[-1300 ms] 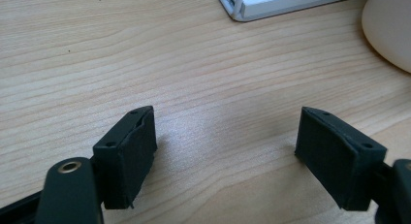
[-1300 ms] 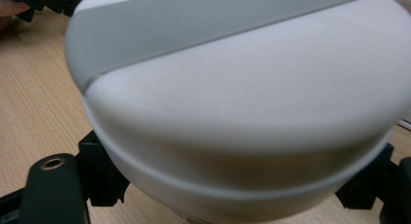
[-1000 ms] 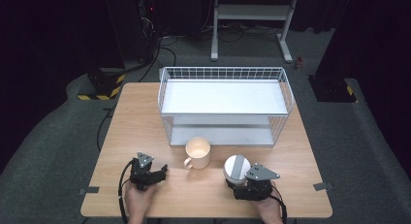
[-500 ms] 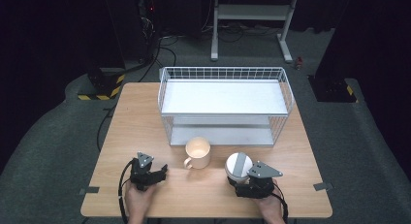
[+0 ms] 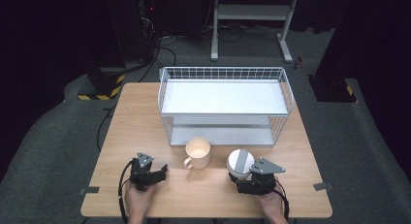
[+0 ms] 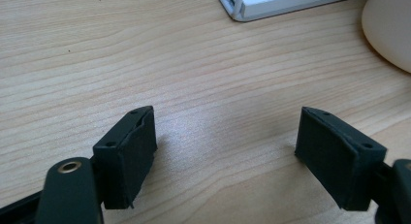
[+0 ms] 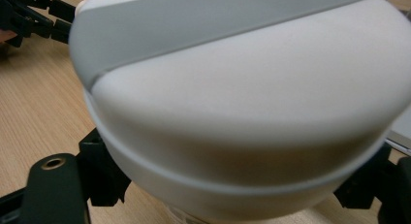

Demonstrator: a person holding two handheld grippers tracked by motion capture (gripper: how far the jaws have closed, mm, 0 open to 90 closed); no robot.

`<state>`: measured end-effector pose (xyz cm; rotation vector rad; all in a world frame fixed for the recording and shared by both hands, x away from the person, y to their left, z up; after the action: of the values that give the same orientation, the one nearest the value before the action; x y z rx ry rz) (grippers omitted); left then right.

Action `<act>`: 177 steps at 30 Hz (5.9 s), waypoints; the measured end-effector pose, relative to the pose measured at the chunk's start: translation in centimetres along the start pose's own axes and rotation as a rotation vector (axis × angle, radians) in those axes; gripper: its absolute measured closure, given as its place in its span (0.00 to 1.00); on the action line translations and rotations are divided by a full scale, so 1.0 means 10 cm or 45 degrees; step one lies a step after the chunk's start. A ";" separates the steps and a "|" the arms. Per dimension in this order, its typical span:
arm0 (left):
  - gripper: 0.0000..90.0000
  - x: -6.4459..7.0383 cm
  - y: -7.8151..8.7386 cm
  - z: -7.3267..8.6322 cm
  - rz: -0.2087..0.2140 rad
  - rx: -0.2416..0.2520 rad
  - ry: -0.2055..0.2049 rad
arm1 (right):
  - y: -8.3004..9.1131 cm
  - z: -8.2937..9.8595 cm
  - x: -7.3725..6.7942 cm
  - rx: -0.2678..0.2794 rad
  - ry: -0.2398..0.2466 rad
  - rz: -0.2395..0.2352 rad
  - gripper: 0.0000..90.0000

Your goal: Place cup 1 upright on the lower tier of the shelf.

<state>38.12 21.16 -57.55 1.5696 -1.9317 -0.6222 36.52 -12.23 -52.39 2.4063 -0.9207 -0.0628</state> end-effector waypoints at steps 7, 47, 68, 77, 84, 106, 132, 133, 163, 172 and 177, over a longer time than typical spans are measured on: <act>0.25 0.00 0.00 0.00 0.000 0.000 0.000 | 0.01 -0.04 0.05 0.009 -0.007 0.004 0.20; 0.25 0.00 0.00 0.00 0.001 -0.001 -0.005 | -0.39 -0.26 0.80 -0.011 -0.170 0.163 0.21; 0.24 0.00 0.00 0.00 0.001 -0.001 -0.005 | -0.67 -0.32 0.97 -0.050 -0.178 0.228 0.21; 0.24 0.00 0.00 0.00 0.001 -0.001 -0.005 | -0.72 -0.33 1.00 -0.037 -0.181 0.240 0.21; 0.24 0.00 0.00 0.00 0.001 -0.001 -0.005 | -0.73 -0.32 1.03 -0.033 -0.175 0.250 0.21; 0.24 0.00 0.00 0.00 0.001 -0.001 -0.005 | -0.80 -0.29 1.13 0.006 -0.143 0.304 0.21; 0.24 0.00 0.00 0.00 0.002 -0.001 -0.005 | -0.81 -0.23 1.14 -0.083 -0.223 0.238 0.13; 0.24 0.00 0.00 0.00 0.002 -0.001 -0.005 | -0.81 -0.23 1.14 -0.083 -0.223 0.238 0.13; 0.24 0.00 0.00 0.00 0.002 -0.001 -0.005 | -0.69 -0.09 1.05 -0.157 -0.244 0.287 0.28; 0.24 0.00 0.00 0.00 0.002 -0.002 -0.006 | -0.77 -0.07 1.12 -0.174 -0.264 0.321 0.33; 0.24 0.00 0.00 0.00 0.002 -0.002 -0.006 | -0.81 -0.09 1.17 -0.183 -0.269 0.350 0.38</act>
<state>38.13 21.16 -57.56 1.5664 -1.9354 -0.6274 50.52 -14.22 -54.07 2.1500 -1.2902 -0.2748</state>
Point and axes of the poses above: each handheld gripper's, and its own axes: y roughly backward along the jaws, z roughly out of its underside, x roughly to its right, the point moved 7 cm from there along -y, roughly forward along the jaws, and after that the axes turned 11 degrees about y, right-handed, at the moved point
